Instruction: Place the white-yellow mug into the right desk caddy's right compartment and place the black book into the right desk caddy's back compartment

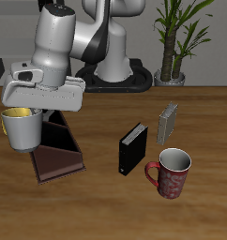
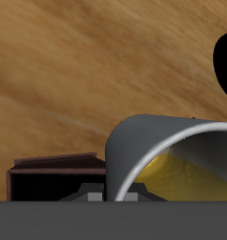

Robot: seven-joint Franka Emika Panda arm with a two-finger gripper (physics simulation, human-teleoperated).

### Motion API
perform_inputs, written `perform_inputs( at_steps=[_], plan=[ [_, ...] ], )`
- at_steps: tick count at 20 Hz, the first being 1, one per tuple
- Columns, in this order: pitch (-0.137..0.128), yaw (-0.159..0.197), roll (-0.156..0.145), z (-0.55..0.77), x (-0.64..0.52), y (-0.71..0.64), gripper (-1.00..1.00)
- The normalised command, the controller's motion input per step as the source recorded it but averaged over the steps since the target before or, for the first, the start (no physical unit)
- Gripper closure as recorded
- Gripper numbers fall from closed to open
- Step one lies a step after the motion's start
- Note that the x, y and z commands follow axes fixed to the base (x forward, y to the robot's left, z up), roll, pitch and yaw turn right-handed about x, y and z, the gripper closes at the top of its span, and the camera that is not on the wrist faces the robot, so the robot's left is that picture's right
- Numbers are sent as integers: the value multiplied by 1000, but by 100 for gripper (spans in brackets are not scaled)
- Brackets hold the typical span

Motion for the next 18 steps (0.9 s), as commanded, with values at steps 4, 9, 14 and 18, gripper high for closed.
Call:
perform_inputs(
  at_steps=[4, 9, 14, 18],
  plan=[
    [-46, -69, -7, 526, -445, 50, 100],
    [-78, -51, 40, 518, -574, 166, 100],
    [-41, -135, -21, 447, -797, 155, 100],
    [-20, -92, -12, 103, -532, 126, 100]
  ],
)
